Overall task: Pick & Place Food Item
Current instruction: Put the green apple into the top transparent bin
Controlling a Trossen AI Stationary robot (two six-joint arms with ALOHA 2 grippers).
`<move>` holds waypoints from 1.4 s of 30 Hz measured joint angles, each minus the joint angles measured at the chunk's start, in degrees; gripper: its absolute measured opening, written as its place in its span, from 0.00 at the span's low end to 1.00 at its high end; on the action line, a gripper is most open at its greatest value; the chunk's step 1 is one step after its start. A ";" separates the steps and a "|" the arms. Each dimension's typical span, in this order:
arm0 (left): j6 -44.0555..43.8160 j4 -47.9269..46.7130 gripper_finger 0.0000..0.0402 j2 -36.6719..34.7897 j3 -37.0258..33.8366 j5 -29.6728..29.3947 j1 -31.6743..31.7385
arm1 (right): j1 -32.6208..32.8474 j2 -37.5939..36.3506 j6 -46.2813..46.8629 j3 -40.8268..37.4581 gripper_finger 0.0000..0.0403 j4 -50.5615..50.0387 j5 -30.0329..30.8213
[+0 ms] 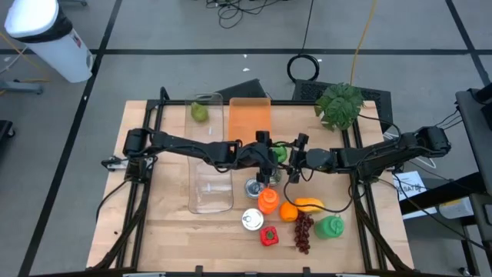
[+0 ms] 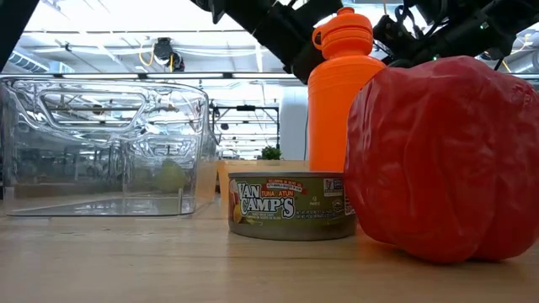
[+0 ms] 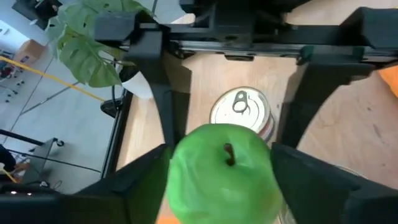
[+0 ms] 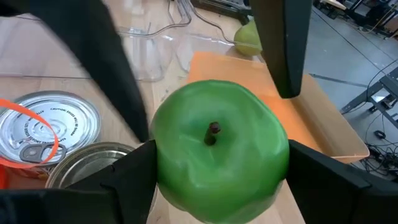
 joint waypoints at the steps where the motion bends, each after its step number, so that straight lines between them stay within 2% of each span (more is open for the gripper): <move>1: 0.00 0.05 0.68 0.00 0.00 0.25 0.00 | 0.02 0.00 0.00 0.00 0.74 0.00 -0.03; 5: 0.56 -0.09 0.51 0.00 0.00 4.98 0.36 | 0.02 0.00 0.39 0.00 0.74 0.00 -0.36; 9: 0.46 -0.06 0.36 0.00 0.00 6.45 0.43 | 0.03 0.01 0.44 0.00 0.74 0.47 -2.95; 16: 0.44 -0.06 0.20 0.00 -0.02 6.43 0.67 | 0.35 0.02 0.38 0.00 0.74 0.76 -2.94; 27: -4.65 0.28 0.08 0.62 -0.07 6.76 1.90 | 0.35 0.07 0.26 0.00 0.74 0.25 -2.89; 37: -3.27 0.51 0.11 1.31 -0.06 6.54 1.76 | 0.35 0.05 0.20 -0.02 0.74 0.27 -2.74; 42: -3.39 0.28 0.02 1.31 -0.04 6.06 1.87 | 0.35 0.05 0.17 -0.02 0.74 0.32 -2.75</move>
